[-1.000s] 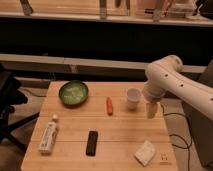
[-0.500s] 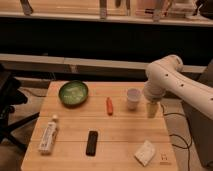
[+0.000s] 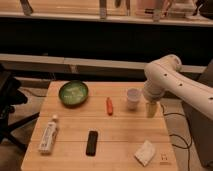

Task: Move the arm in a circular motion

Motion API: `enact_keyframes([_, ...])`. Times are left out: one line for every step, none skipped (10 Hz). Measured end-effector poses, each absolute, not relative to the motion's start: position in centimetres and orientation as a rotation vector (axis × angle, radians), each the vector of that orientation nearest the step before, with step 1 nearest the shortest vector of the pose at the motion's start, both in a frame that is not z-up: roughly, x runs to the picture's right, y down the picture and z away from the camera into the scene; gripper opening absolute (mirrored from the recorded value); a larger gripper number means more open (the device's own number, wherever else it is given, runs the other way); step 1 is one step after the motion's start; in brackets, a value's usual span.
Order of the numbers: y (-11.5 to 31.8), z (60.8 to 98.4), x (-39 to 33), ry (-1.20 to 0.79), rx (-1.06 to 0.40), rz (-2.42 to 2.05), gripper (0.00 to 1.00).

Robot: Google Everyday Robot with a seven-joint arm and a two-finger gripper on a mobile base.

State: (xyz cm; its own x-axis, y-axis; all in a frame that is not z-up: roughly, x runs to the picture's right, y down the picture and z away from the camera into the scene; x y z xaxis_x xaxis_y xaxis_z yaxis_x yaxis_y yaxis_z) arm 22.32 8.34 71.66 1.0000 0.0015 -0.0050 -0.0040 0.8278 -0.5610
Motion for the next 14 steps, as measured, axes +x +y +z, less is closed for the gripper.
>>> enact_keyframes([8.45,71.53,22.24,0.005,-0.596,0.001,0.8])
enact_keyframes([8.59,71.41,22.19,0.005,-0.597,-0.001,0.8])
enact_keyframes([8.48,71.45,22.17,0.004,-0.595,0.001,0.8])
enact_keyframes([8.4,71.55,22.16,0.004,-0.594,0.001,0.8])
enact_keyframes([8.27,71.66,22.1,0.003,-0.593,0.001,0.8])
enact_keyframes([8.06,71.83,22.2,0.005,-0.591,0.004,0.8])
enact_keyframes([8.01,71.89,22.22,0.003,-0.592,0.005,0.8])
enact_keyframes([8.18,71.82,22.34,0.003,-0.596,0.006,0.8])
enact_keyframes([8.24,71.69,22.56,0.005,-0.596,0.008,0.8])
enact_keyframes([8.32,71.64,22.68,0.005,-0.597,0.011,0.8])
enact_keyframes([8.37,71.58,22.63,0.007,-0.597,0.007,0.8])
enact_keyframes([8.52,71.43,22.3,0.003,-0.595,0.0,0.8])
enact_keyframes([8.66,71.31,22.3,0.005,-0.592,0.001,0.8])
enact_keyframes([8.61,71.26,22.31,0.006,-0.59,0.003,0.8])
